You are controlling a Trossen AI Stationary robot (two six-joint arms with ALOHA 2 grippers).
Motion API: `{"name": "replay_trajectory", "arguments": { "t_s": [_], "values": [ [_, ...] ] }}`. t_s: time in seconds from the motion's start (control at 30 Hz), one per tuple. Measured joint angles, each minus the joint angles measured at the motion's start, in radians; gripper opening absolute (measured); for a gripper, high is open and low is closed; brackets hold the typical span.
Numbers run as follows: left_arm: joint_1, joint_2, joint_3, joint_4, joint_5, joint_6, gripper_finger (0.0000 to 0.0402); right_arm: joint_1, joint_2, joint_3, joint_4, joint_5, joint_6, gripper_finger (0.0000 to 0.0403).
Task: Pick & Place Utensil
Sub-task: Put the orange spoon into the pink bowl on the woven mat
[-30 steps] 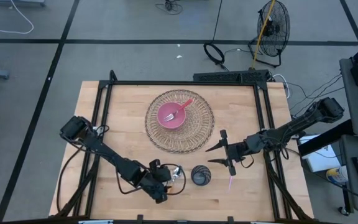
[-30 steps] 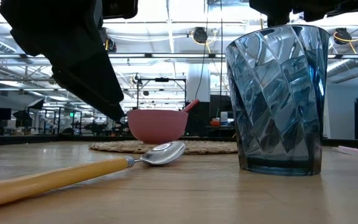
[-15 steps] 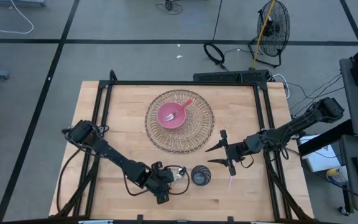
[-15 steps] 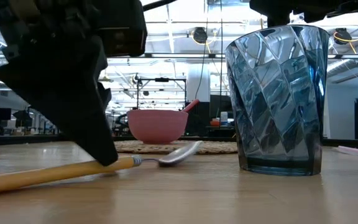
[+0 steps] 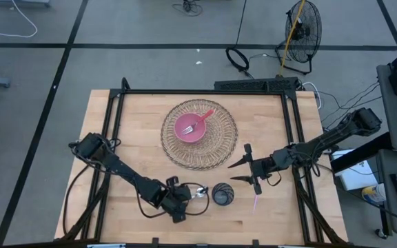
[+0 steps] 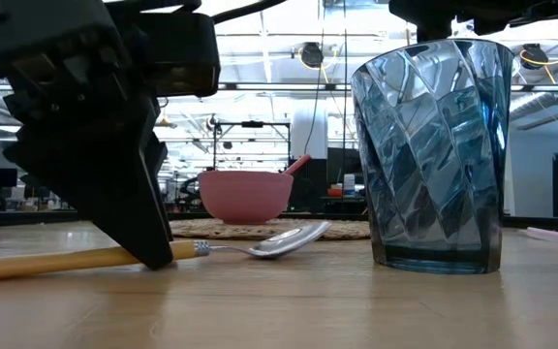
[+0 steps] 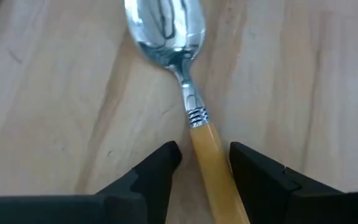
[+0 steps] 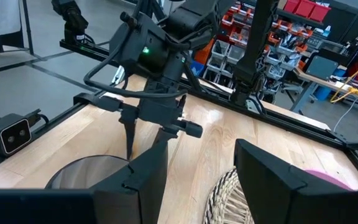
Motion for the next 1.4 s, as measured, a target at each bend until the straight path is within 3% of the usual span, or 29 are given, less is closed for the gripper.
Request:
{"name": "replay_trajectory", "arguments": {
  "t_s": [0.47, 1.4],
  "values": [
    [0.033, -0.006, 0.003, -0.125, 0.041, 0.047, 0.0124, 0.000, 0.000, 0.000, 0.000, 0.000, 0.003, 0.0176],
    [0.064, -0.006, 0.002, -0.240, 0.221, 0.113, 0.0120, 0.000, 0.000, 0.000, -0.001, 0.000, 0.022, 0.0176]
  ]
}}
